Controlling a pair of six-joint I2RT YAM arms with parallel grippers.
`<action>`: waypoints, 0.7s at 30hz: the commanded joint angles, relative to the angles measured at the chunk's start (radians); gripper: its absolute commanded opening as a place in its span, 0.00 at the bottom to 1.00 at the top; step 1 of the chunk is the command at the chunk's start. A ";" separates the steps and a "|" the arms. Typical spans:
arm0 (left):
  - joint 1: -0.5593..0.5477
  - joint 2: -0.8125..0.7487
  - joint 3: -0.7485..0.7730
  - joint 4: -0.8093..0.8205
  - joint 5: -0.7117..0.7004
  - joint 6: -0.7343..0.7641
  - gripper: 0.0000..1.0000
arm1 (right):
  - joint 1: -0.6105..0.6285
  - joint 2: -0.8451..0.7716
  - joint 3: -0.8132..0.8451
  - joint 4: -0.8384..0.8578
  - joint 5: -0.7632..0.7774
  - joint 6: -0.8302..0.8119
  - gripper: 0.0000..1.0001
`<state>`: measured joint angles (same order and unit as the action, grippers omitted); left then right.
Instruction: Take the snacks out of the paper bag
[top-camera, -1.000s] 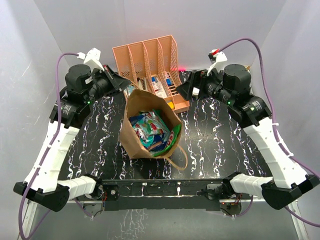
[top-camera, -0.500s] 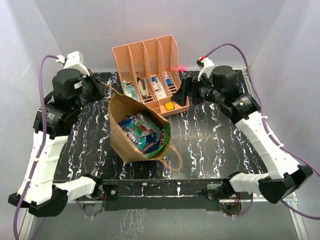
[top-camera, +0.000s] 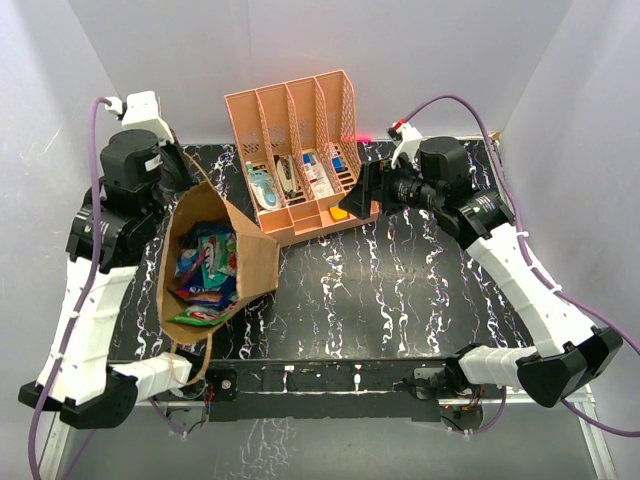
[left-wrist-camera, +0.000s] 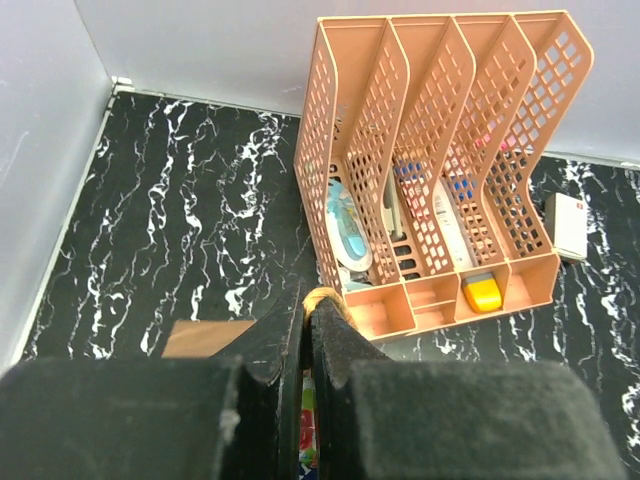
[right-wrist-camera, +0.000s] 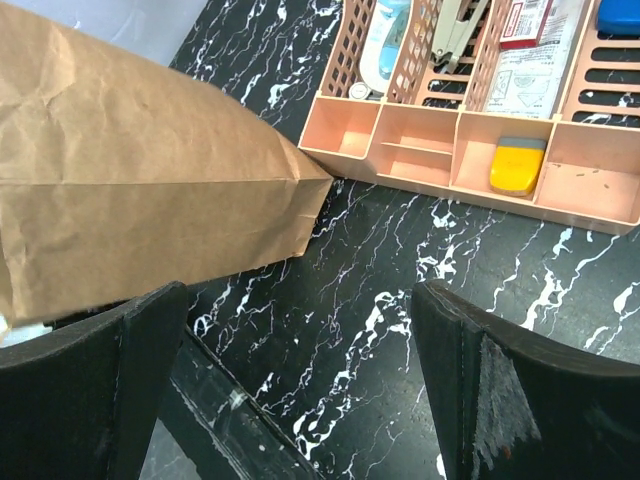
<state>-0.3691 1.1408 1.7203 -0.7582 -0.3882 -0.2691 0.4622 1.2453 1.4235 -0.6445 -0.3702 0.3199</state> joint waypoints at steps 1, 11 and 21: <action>0.001 0.046 0.107 0.173 -0.078 0.067 0.00 | -0.001 -0.027 -0.017 0.081 -0.032 0.014 0.98; 0.000 -0.029 0.098 0.255 -0.296 0.188 0.00 | -0.001 -0.002 -0.022 0.109 -0.074 0.021 0.98; 0.000 -0.035 0.010 0.483 -0.494 0.400 0.00 | 0.002 0.009 -0.046 0.144 -0.088 0.029 0.98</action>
<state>-0.3695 1.1156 1.7245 -0.5755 -0.7406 0.0055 0.4625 1.2545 1.3895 -0.5858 -0.4381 0.3428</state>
